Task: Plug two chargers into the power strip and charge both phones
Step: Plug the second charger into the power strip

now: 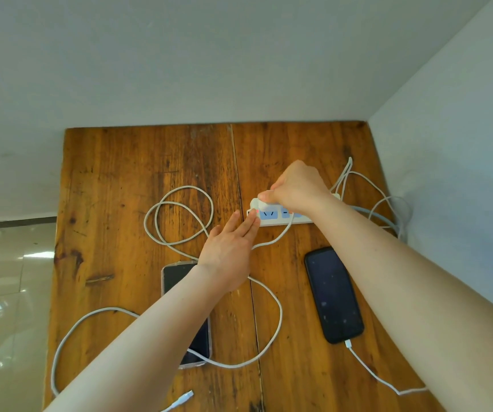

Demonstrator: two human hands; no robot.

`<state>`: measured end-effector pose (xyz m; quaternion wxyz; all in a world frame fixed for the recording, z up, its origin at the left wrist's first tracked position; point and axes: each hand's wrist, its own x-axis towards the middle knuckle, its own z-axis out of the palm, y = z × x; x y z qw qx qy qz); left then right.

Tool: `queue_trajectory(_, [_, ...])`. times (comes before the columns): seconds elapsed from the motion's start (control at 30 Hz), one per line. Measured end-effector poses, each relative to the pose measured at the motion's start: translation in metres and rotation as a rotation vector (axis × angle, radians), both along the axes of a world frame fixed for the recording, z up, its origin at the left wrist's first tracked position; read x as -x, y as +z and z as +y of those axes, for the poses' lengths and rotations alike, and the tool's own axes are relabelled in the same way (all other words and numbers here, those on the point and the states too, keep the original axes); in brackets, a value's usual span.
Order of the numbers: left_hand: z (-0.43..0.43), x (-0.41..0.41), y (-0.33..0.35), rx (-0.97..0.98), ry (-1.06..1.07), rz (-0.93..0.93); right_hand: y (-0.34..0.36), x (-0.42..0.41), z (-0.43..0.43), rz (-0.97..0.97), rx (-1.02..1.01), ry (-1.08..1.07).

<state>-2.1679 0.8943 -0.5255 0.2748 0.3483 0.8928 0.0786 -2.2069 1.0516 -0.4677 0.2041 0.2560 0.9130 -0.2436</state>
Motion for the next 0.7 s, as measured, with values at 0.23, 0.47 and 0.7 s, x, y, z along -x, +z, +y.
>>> queue_trajectory(0.23, [0.0,-0.001,-0.003,-0.006,0.007,-0.002,-0.013,-0.002,-0.007,0.037,-0.033,-0.019])
queue_trajectory(0.47, [-0.003,-0.002,-0.001,0.0,0.028,-0.045,-0.012,-0.007,-0.014,0.028,-0.087,-0.032])
queue_trajectory(0.7, [-0.076,-0.043,0.004,-0.397,0.469,0.004,0.001,-0.055,-0.054,0.4,-0.309,0.207])
